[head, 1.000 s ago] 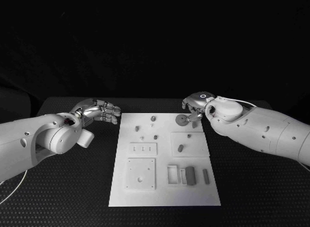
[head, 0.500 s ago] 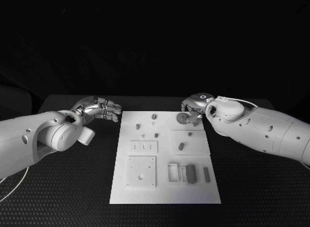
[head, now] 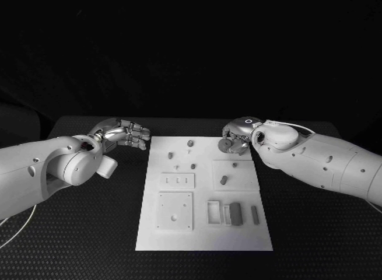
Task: Assemble the parts on the task board
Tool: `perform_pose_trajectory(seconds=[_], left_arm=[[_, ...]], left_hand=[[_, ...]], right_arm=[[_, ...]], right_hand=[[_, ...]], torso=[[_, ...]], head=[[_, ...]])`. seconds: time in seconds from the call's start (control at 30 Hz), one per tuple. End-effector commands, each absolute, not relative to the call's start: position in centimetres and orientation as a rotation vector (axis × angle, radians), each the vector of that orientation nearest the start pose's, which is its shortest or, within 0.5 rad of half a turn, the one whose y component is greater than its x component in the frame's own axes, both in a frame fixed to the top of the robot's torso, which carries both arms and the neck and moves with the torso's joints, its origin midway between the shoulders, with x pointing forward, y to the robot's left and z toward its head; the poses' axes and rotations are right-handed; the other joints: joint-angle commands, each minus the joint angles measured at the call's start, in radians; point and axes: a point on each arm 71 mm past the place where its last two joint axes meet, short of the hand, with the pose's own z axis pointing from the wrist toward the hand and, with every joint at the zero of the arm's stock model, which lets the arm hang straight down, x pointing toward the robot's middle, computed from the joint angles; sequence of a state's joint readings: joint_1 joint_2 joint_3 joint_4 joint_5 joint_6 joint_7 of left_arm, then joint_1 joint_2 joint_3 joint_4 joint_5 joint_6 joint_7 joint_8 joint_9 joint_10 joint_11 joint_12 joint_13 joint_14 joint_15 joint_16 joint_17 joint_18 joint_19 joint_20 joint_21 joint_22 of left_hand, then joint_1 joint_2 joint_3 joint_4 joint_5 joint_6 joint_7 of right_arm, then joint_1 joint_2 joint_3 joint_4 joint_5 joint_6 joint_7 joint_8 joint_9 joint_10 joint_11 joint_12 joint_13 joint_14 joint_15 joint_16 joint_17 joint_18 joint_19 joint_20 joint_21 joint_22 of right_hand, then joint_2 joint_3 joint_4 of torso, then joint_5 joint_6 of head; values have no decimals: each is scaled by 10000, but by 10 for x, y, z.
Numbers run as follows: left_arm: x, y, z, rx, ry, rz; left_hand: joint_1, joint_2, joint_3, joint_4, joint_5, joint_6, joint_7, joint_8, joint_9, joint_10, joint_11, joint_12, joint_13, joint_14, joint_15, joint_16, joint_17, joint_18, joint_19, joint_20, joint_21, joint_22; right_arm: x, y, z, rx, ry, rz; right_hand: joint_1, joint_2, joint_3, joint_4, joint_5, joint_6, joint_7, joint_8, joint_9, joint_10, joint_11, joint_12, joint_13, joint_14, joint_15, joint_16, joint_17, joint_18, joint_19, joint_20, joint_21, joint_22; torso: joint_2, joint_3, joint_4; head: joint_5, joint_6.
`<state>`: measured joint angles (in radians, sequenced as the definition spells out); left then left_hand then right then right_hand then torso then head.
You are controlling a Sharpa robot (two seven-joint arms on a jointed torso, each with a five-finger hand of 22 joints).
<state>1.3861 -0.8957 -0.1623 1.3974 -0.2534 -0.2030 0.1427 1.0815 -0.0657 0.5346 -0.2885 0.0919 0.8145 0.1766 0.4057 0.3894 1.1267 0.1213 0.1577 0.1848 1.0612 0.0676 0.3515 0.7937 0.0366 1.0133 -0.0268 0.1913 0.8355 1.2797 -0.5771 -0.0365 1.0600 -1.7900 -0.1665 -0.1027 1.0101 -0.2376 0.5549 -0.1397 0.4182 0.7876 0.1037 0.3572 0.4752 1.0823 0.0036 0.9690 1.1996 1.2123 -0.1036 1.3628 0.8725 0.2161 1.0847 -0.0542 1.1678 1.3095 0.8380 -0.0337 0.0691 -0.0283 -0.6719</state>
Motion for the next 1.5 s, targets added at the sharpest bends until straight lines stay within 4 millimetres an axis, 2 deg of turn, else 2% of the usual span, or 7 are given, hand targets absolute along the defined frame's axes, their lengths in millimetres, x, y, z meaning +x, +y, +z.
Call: perform_pose_trajectory(seconds=[0.03,0.4,0.6,0.87,1.1,1.4,1.5], left_arm=[[521,268,-148,-8717,16638,-12349],[521,269,-147,-8730,16644,-12337],[521,269,-148,-8715,16661,-12355],[521,269,-148,-8718,16657,-12351],[521,268,-148,-8707,16657,-12365],[520,268,-147,-8708,16659,-12374],[520,268,-147,-8702,16654,-12388]], left_hand=[[7,-85,-51,-9,-24,-16,76,-43,12,-21,83,-61,16,64,-9,-39,11,51,0,-57,-63,-13],[5,-88,-54,-9,-25,-17,77,-47,15,-20,83,-67,21,67,-8,-51,21,50,1,-57,-69,-13],[4,-88,-55,-9,-25,-17,78,-50,16,-20,84,-71,23,68,-8,-57,25,49,2,-57,-72,-13],[6,-86,-54,-10,-25,-16,77,-51,19,-19,83,-74,26,71,-9,-63,31,50,3,-58,-75,-12],[7,-82,-53,-9,-24,-15,77,-53,21,-17,83,-77,29,73,-9,-68,36,50,4,-58,-77,-12],[10,-82,-52,-11,-24,-11,76,-53,23,-15,82,-79,32,75,-9,-74,41,50,5,-58,-80,-12],[13,-83,-52,-12,-24,-10,75,-53,24,-14,82,-80,33,76,-9,-77,44,50,5,-59,-81,-12]], right_arm=[[576,-197,-174,-4668,16360,2247],[577,-201,-174,-4582,16321,2154],[578,-203,-174,-4592,16315,2096],[578,-201,-174,-4650,16320,2158],[577,-197,-175,-4686,16301,2229],[578,-197,-179,-4919,16126,2006],[578,-196,-180,-5055,16013,1941]], right_hand=[[5,117,33,-25,22,145,102,18,13,-77,-4,71,-20,50,15,68,21,457,17,-76,46,210],[41,207,48,-81,22,146,108,3,12,-82,1,129,-72,65,19,68,50,457,9,-87,90,204],[77,243,56,-138,22,144,111,-7,11,-88,4,162,-106,71,22,64,66,457,0,-93,112,201],[193,341,83,-303,23,160,114,-18,15,-108,7,237,-183,79,27,47,100,457,-23,-102,155,195],[212,384,85,-349,22,183,114,-13,20,-107,8,270,-209,84,28,42,112,457,-30,-100,168,193],[348,730,93,-709,26,679,134,196,146,-86,24,454,-364,141,44,27,182,457,-47,-100,253,186],[348,735,89,-754,26,733,146,208,157,-84,35,477,-391,148,52,22,191,457,-47,-97,263,184]], torso=[[14,-6,16],[-1,-4,-7],[0,-9,-26],[-10,5,-12],[-6,1,-7],[1,7,-6],[3,10,-11]], head=[[-4,-13],[32,-91],[18,-90],[7,-108],[-3,-116],[3,-148],[1,-155]])
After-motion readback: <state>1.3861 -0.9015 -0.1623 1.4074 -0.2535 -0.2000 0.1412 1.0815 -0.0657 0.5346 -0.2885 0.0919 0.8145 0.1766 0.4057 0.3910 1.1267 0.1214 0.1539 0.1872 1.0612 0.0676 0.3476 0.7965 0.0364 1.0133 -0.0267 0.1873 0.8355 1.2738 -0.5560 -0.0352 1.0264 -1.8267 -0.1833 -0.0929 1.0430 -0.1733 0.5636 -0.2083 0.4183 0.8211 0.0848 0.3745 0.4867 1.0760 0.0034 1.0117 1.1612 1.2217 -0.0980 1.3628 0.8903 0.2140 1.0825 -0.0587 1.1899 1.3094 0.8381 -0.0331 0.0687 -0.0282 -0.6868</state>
